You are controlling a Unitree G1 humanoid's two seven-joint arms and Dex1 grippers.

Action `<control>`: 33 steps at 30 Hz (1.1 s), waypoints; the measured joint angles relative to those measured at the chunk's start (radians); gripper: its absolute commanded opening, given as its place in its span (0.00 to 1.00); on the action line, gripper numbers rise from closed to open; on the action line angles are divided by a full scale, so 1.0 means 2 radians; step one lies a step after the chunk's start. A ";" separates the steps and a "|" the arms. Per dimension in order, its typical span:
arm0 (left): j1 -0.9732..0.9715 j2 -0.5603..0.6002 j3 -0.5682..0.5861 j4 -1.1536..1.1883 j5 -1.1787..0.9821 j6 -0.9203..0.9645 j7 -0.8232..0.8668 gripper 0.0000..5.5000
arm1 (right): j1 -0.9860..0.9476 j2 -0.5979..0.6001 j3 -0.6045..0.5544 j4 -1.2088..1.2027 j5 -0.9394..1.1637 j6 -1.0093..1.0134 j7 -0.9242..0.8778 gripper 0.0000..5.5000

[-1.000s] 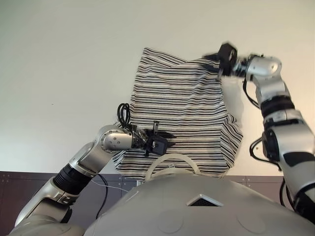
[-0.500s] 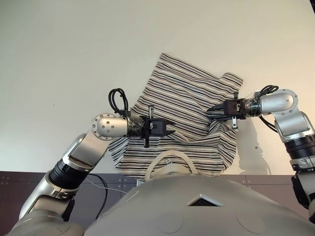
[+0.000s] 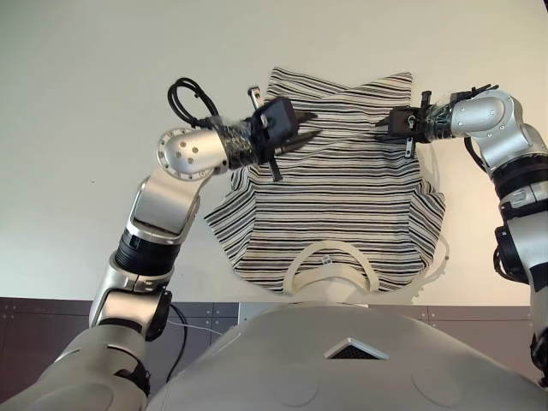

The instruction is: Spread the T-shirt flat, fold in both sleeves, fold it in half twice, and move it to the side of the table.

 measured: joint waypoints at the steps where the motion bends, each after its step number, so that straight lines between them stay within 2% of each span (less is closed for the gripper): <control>1: -0.004 0.000 0.000 0.024 0.014 -0.019 0.008 0.18 | 0.000 -0.005 0.002 -0.002 -0.001 -0.006 0.007 0.21; 5: -0.030 -0.015 -0.026 0.185 0.093 -0.125 0.070 0.18 | 0.017 -0.021 -0.008 -0.045 0.015 0.003 0.049 0.21; 9: -0.047 -0.008 -0.064 0.300 0.166 -0.216 0.098 0.18 | 0.064 -0.048 -0.020 -0.141 0.045 0.032 0.097 0.21; 13: -0.044 0.003 -0.078 0.333 0.181 -0.271 0.091 0.18 | 0.077 -0.052 -0.044 -0.198 0.065 0.066 0.101 0.21; 17: -0.043 0.018 -0.076 0.344 0.181 -0.289 0.086 0.18 | 0.075 -0.056 -0.071 -0.204 0.072 0.076 0.082 0.21; 22: -0.046 0.026 -0.056 0.370 0.181 -0.282 0.095 0.18 | 0.068 -0.057 -0.084 -0.200 0.072 0.075 0.064 0.21; 26: -0.045 0.027 -0.023 0.373 0.170 -0.234 0.102 0.18 | 0.070 -0.057 -0.084 -0.200 0.059 0.064 0.040 0.21; 30: -0.002 0.049 0.002 0.300 0.151 -0.182 0.078 0.18 | 0.072 -0.057 -0.083 -0.189 0.042 0.053 0.016 0.21; 33: 0.042 0.063 0.012 0.221 0.140 -0.140 0.056 0.18 | 0.104 -0.060 -0.093 -0.238 0.074 0.071 0.037 0.21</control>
